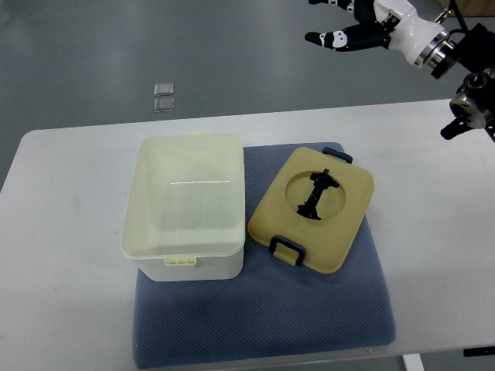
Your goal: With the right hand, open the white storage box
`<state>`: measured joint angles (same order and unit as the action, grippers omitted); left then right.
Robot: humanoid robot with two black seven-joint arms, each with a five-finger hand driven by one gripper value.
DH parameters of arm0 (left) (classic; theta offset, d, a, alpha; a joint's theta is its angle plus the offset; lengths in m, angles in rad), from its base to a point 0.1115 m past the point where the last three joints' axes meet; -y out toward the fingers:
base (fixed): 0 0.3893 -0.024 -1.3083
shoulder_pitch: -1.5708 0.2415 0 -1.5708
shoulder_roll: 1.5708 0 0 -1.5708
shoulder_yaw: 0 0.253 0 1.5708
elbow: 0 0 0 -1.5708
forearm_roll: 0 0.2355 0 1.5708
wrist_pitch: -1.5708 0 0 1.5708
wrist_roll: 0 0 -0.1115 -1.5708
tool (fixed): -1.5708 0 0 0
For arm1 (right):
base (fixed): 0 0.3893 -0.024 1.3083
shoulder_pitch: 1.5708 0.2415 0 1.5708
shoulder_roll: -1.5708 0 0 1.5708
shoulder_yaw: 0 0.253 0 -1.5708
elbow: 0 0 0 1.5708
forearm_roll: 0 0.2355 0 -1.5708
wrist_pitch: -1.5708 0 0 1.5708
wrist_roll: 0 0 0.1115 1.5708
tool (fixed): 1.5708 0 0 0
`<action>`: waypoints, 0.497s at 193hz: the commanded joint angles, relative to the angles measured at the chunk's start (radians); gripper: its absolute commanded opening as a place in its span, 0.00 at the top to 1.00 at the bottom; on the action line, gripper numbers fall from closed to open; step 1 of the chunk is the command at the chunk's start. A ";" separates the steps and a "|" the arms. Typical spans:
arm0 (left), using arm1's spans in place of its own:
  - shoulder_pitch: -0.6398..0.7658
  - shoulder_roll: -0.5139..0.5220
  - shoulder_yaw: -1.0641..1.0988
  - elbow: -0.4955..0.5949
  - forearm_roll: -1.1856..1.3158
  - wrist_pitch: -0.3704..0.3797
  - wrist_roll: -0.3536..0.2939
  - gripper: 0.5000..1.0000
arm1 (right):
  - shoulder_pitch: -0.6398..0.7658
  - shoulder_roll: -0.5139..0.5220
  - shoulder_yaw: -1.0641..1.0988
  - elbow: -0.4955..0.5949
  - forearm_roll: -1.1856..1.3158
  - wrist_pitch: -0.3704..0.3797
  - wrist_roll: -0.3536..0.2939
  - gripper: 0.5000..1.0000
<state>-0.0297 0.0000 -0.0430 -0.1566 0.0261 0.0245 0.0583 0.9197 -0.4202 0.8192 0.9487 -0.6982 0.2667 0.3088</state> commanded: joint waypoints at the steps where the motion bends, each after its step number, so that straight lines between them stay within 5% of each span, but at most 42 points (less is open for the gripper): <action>1: 0.001 0.000 0.000 0.000 0.000 0.000 0.000 0.00 | -0.041 0.021 0.009 -0.019 0.201 -0.001 -0.105 0.35; 51: 0.001 0.000 0.000 0.000 0.000 0.000 0.000 0.00 | -0.101 0.081 0.012 -0.090 0.272 -0.110 -0.174 0.24; 96: 0.001 0.000 0.000 -0.001 0.000 0.000 0.000 0.00 | -0.131 0.092 0.011 -0.096 0.310 -0.104 -0.192 0.14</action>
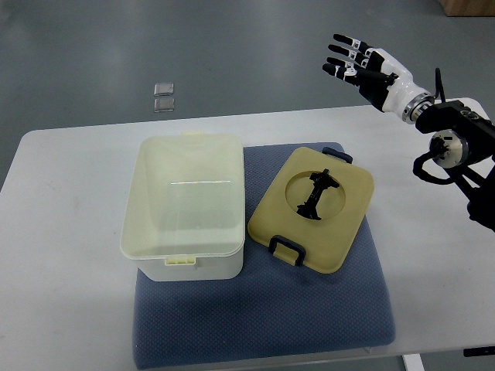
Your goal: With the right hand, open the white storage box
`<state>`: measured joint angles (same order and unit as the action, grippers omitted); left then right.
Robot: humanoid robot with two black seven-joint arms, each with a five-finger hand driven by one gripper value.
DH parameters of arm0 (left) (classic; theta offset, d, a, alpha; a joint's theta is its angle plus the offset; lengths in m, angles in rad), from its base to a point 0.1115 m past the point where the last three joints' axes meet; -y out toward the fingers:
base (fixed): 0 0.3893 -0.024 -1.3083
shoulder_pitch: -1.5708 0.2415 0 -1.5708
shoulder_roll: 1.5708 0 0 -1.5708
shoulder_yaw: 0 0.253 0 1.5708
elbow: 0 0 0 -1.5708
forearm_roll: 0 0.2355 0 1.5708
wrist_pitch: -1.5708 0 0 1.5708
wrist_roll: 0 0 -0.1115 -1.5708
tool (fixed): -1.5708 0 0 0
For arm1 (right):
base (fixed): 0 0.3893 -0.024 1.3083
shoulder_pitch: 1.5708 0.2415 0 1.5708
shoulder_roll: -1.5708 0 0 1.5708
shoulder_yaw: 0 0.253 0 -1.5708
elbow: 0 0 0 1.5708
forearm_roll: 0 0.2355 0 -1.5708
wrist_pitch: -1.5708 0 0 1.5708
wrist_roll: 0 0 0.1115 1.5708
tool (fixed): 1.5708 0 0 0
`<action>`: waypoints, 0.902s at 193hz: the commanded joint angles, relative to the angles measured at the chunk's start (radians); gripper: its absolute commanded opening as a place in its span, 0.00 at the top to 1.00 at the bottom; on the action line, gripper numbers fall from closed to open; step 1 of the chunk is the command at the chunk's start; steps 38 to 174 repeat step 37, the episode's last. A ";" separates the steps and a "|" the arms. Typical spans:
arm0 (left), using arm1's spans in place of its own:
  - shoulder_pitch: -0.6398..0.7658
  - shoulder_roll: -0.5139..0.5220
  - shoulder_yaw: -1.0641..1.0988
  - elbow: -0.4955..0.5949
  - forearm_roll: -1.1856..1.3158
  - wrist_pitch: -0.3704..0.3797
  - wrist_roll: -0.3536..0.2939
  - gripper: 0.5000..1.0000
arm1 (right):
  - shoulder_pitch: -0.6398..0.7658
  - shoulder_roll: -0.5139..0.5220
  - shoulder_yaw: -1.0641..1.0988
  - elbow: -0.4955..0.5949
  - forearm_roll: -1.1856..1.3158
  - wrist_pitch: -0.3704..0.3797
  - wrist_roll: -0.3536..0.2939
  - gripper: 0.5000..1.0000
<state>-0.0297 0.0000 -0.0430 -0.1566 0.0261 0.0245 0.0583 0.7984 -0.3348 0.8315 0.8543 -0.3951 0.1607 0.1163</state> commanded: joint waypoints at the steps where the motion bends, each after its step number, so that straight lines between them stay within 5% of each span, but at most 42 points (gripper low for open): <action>1: 0.001 0.000 0.000 0.000 0.000 0.000 0.000 0.00 | -0.011 0.008 -0.002 -0.001 0.007 0.002 0.002 0.14; 174: 0.001 0.000 0.000 0.000 0.000 0.000 0.000 0.00 | -0.030 0.046 -0.011 -0.001 0.007 -0.003 0.003 0.14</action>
